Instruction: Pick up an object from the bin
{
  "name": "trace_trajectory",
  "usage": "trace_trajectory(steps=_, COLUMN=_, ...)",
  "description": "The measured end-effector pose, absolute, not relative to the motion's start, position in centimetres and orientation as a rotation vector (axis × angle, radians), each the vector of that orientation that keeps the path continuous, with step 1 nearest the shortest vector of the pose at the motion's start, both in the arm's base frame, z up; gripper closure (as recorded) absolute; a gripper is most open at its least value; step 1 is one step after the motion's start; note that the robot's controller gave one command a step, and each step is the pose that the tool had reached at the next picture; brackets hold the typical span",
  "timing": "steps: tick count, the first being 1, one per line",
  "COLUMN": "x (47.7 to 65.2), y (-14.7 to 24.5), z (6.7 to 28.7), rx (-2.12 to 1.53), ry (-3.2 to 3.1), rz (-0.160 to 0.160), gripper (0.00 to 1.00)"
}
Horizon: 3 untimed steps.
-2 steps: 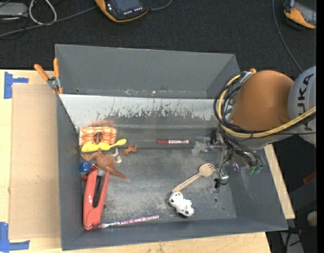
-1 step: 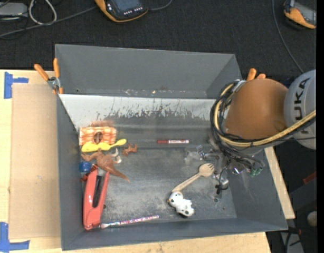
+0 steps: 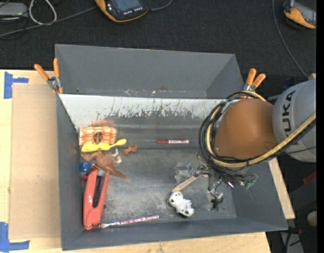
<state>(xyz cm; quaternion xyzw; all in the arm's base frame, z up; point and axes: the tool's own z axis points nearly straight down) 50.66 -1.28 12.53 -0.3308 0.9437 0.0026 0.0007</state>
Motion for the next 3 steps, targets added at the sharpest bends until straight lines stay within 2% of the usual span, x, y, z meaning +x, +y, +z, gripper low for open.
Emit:
trace_trajectory(steps=1, x=50.2, y=-0.2, z=11.9, rx=-1.229, ry=2.890, rz=0.004, gripper=0.00)
trace_trajectory(steps=2, x=50.3, y=0.5, z=9.4, rx=-1.152, ry=2.927, rz=0.012, gripper=0.00)
trace_trajectory(steps=3, x=51.7, y=0.7, z=8.2, rx=-1.330, ry=2.845, rz=0.010, gripper=0.00)
